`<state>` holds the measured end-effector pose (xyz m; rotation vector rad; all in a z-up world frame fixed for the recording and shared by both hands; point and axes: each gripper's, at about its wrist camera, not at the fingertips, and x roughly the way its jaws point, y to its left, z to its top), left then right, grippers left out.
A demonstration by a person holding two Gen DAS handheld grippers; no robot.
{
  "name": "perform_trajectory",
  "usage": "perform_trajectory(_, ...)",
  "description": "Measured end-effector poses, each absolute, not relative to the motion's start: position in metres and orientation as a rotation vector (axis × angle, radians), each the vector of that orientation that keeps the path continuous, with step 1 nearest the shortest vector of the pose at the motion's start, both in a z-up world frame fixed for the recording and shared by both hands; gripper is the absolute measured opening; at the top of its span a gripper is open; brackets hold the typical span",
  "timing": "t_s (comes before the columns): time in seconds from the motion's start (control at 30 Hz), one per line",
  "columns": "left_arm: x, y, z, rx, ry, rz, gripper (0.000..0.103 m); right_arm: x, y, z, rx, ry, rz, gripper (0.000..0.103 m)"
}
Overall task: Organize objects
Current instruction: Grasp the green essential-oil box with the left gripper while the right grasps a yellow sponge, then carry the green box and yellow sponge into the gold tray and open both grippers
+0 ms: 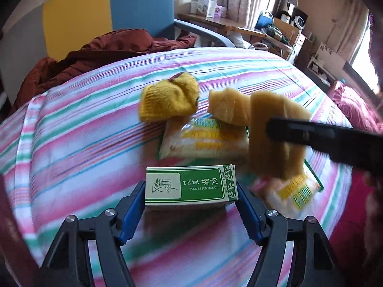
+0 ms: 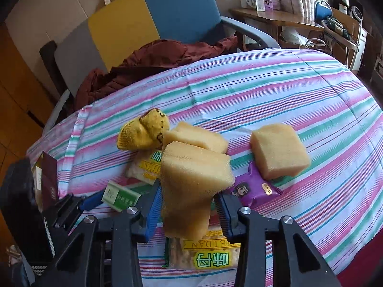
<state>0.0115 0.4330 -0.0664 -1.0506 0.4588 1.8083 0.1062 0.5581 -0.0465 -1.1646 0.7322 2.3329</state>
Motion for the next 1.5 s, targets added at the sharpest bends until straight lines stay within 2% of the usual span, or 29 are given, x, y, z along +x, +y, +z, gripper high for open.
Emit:
perform_trajectory(0.17,0.020,0.391,-0.051,-1.069,0.385,1.844,0.073,0.110,0.552,-0.034,-1.115,0.756,2.427,0.041)
perform_trajectory(0.43,0.026,0.321,-0.011,-1.033,0.282,1.950,0.073,0.103,0.516,-0.015,-1.100,0.619,2.604,0.041)
perform_trajectory(0.7,-0.005,0.229,0.015,-1.047,0.140,2.121,0.073,0.105,0.494,-0.003,-1.102,0.616,2.646,0.041)
perform_trajectory(1.0,-0.050,0.114,0.022,-1.084,-0.029,2.353,0.073,0.068,0.376,0.032,-1.171,0.493,2.927,0.042)
perform_trajectory(1.3,-0.057,0.016,0.032,-1.076,-0.171,2.489,0.073,0.032,0.276,0.021,-1.356,0.360,3.075,0.041)
perform_trajectory(1.5,-0.035,-0.006,0.016,-1.114,-0.142,2.434,0.074,0.023,0.246,0.013,-1.432,0.301,3.092,0.041)
